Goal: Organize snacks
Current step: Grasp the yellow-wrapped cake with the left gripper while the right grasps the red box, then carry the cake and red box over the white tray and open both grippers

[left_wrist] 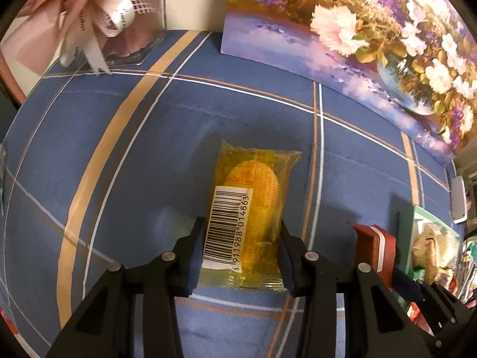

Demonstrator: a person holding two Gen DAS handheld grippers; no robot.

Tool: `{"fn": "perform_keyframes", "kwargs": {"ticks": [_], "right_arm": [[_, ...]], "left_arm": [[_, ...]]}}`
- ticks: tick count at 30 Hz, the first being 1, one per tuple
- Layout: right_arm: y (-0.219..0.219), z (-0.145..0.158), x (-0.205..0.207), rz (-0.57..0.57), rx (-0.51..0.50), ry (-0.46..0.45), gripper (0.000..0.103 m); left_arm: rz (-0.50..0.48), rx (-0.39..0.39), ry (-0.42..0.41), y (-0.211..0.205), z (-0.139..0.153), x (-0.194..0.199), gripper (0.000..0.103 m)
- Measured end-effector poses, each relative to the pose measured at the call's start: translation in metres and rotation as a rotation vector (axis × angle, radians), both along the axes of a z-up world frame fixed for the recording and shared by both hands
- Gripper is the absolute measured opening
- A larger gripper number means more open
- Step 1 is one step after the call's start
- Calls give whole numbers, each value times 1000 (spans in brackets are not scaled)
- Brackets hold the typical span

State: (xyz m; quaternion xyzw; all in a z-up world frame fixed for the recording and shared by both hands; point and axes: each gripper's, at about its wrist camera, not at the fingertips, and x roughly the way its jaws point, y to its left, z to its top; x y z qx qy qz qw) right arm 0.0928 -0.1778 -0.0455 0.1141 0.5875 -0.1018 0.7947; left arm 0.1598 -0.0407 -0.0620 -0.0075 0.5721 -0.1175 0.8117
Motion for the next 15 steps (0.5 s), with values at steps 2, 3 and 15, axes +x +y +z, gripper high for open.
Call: {"fn": "perform_keyframes", "kwargs": {"ticks": [2,3,15], "right_arm": [[-2,7,-6,-5,5,-9,42],[-2,10,-9,-7,7,-14,42],[-15,50,-53,-79,37,-91,42]], "left_arm": [[15,-17,-4,4,6,-9,45],[20,-26,-5,5,9,-13,45],[27,-98,-102,-3,65,-66,45]]}}
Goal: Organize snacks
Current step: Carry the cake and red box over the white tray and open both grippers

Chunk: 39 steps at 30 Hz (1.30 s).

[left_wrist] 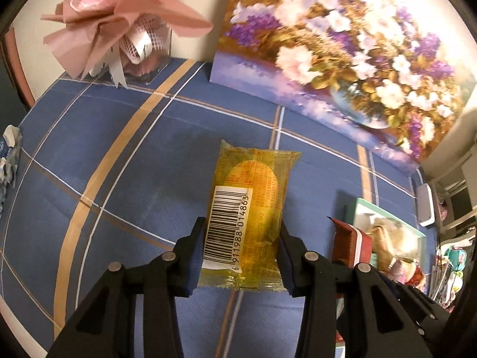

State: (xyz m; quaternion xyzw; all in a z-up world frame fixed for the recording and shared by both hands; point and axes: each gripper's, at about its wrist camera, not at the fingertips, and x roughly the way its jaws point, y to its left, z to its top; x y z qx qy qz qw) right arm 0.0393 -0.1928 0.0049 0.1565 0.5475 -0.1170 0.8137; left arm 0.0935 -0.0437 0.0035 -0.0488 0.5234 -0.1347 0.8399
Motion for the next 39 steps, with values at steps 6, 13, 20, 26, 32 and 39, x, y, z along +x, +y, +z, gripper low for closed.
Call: {"fn": "perform_keyframes", "kwargs": {"ticks": [6,13,20,26,32,39], "right_arm": [[-17,19,-24,-55,7,-43,42],[-47,36,-50,-124,17,-83,42],[-100,51,-77,-254,-10,-105,42],[-138,47,-102,-348,3,-92,42],[-161,27,-117,-400,41,-40,42],[-171,15,-120,-417,58,-9,42]], "left_arm": [[-34,-10,-46,-13,21,-24,45],[-105,-27,-88,-33,36,-42,45],[-191,-29,-108,-64,44,-59,45],[-291,-19,-88,-102,33,-75,45],[-376,20,-50,-137,12,-88,45],[-426,54,-27,-158,-10,-93,45]]}}
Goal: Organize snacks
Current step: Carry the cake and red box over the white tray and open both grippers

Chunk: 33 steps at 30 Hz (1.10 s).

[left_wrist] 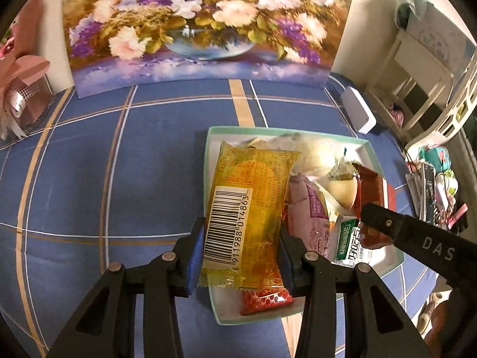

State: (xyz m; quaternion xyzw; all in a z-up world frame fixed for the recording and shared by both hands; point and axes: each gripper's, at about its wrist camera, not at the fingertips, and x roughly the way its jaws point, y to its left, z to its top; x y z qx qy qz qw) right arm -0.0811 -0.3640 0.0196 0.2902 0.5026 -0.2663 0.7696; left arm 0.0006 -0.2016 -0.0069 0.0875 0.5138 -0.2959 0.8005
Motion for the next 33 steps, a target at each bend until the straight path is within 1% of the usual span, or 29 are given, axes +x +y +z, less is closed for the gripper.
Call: {"fn": "perform_keyframes", "kwargs": {"ticks": [7,15,22,26,30,33], "right_arm": [[0,-7,3,6,4,24,42],[-1,-12,5,10,8,39,42],[-3,-31,9,12,24,84,42],[-5,-39,11,10,29,106,42],[-6,-38,10,4,26,106,43],[-6,-33,10,5,10,107,43]], "left_arm": [[-14,6,25,-9,-11,0,45],[-51,10,42,-21,-15,-5,45],[-89,31,38,-34,-23,-11,45],[-98,31,29,-37,-23,-13,45],[-89,15,54,-34,-20,-12,45],[-88,11,52,-31,-16,-12,48]]}}
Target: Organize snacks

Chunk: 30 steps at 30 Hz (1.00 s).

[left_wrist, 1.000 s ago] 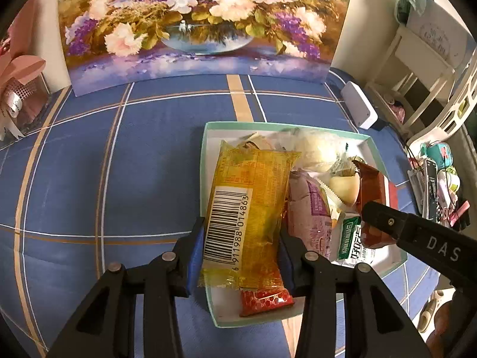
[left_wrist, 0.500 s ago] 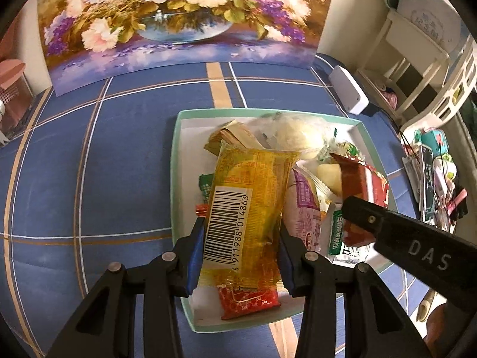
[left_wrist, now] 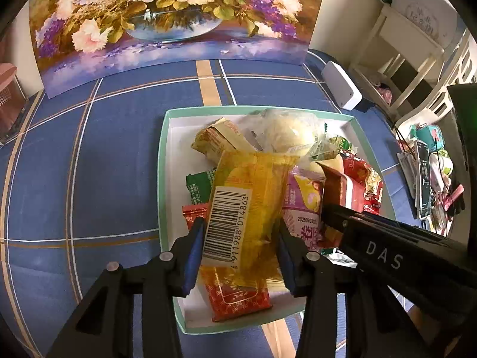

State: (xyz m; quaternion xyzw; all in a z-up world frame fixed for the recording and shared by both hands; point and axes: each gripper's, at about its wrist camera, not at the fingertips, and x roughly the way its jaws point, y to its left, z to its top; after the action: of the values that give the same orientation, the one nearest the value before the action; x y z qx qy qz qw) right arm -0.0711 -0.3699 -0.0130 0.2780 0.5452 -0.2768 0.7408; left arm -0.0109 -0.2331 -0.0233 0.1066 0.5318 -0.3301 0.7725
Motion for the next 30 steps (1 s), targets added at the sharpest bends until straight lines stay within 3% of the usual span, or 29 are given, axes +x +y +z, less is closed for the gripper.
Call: {"fn": "perform_keyframes", "kwargs": {"ticks": [5,10,18,20,22,23,24,28,30], "right_arm": [[0,9,-2,-6,-8,-16,44],[3,23,-4,0,-29,-35,44],[12,33,-7,15,-55,-38,44],[16,35,-5,24,-64,-33,44],[21,37,-3,35,-72,-29,55],[24,38,-2,40,-76,-33,73],[27,39,-1,45,-81,-41,83],[41,40,4,75,-87,-47,87],[50,38,5,94,-96,-41,99]], "left_arm": [[-11,-24,-8,4,13,-2,61],[-1,-37,-8,10,23,-2,62],[99,9,-53,38,34,7,63],[132,24,-69,47,36,12,70],[175,64,-107,57,37,16,74],[197,94,-133,62,38,18,75],[217,117,-152,66,38,20,75],[325,190,-185,89,36,30,77],[363,207,-190,101,35,31,77]]}}
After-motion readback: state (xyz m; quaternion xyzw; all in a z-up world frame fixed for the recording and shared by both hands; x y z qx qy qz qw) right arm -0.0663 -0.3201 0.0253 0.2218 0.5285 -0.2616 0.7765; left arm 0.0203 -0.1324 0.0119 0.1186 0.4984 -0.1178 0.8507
